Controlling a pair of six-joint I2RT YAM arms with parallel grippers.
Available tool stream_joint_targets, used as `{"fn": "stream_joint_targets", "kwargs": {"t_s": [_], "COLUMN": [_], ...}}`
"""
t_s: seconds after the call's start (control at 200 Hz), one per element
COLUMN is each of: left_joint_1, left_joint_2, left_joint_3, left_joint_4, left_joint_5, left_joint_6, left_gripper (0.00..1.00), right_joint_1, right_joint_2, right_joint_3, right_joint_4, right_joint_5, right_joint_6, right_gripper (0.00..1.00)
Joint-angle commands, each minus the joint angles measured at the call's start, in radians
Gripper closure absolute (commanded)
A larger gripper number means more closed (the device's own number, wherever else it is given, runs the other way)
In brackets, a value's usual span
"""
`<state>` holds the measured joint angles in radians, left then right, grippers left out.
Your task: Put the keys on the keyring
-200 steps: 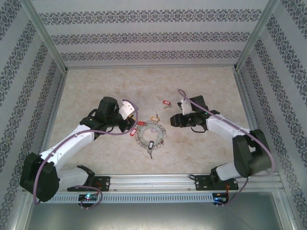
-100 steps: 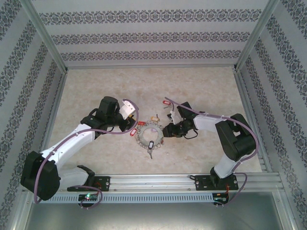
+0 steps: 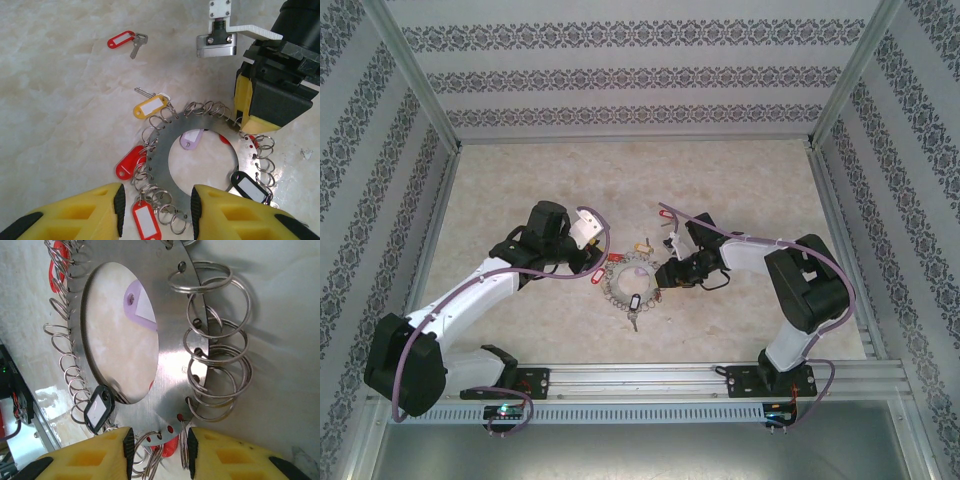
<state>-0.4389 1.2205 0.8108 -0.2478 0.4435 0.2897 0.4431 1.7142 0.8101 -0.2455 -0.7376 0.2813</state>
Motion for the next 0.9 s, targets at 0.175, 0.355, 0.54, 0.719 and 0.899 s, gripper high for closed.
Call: {"fn": "stream_joint_targets", "kwargs": {"t_s": [0.175,0.355,0.54,0.719,0.899], "left_joint_1": [-0.009,-0.009,-0.009,-0.009,-0.009], "left_joint_2": [0.005,0.004,0.004,0.006,-0.027], "left_joint_3": [0.026,0.028,0.031,0.032,-0.005], "left_joint_4": [-0.021,-0.027,-0.032,-0.019,0.087], "left_joint_5": [0.016,0.015,0.015,0.033,0.138], "left_joint_6": [0.001,0.003,0.004,0.005,-0.023], "left_gripper": [0.59,0.58,0.59,0.59,0.58], "right_joint_1": [0.008,0.003,0.002,0.032,0.081], "right_joint_2": [-0.008,-0.011,-0.015,-0.087,-0.173], "right_joint_3": [0.008,0.008,0.001,-0.033,-0.038], "right_joint_4": [-0.031,-0.043,-0.045,0.032,0.087], "right_joint_5": [-0.007,-0.003,0.014,0.044,0.12], "right_joint_6": [-0.042,-0.051,-0.06,-0.112,-0.204], "right_gripper": [0.77,0.79,0.87,0.98,1.0]}}
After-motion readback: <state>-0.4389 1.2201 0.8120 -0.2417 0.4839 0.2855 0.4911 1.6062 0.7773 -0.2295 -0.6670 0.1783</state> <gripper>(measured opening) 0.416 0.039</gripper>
